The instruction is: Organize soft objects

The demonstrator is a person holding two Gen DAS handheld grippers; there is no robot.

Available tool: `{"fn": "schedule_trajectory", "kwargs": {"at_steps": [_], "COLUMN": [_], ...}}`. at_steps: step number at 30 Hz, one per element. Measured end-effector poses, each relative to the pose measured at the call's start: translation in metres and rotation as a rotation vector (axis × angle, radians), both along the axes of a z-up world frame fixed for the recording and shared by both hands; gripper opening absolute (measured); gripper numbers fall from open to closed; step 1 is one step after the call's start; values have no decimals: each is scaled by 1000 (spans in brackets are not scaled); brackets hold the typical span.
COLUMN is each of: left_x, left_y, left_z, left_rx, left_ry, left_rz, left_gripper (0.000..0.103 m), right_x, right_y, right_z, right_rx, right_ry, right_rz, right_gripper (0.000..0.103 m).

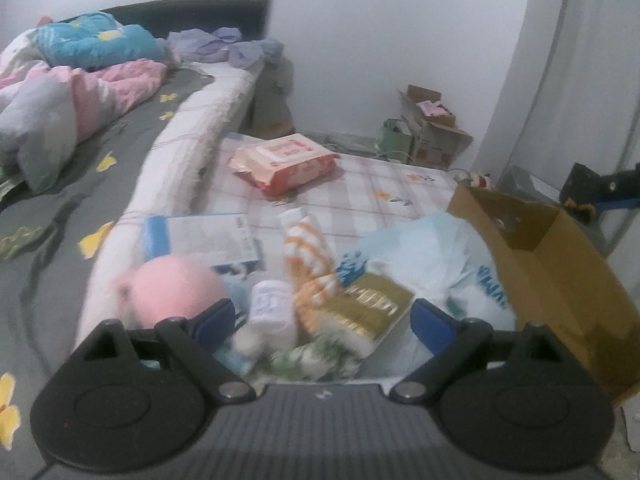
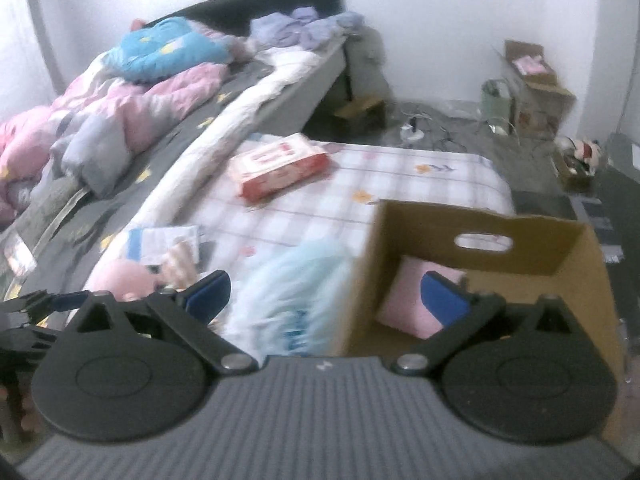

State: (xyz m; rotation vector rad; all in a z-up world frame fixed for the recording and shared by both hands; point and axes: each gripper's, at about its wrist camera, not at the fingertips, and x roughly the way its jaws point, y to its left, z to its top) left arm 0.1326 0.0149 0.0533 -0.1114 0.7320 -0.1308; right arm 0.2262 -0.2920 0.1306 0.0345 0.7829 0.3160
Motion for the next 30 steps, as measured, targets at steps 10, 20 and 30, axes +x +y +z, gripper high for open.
{"fn": "schedule_trajectory", "kwargs": {"at_steps": [10,20,30], "left_x": [-40,-58,-74], "left_y": [46,77,82], "left_z": [-25,-38,-51], "left_rx": [-12,-36,-24], "left_ry": [24,44,32], "left_rz": [50,80,59], "left_gripper": [101,103,103], "right_x": [-36,-48,-53], "right_y": [78,115,129], "right_z": [13,-28,-62], "right_rx": [-45,75,210], "right_ry": [-83,-31,38], "right_rz": [28,55,66], "right_gripper": [102,102,102]}}
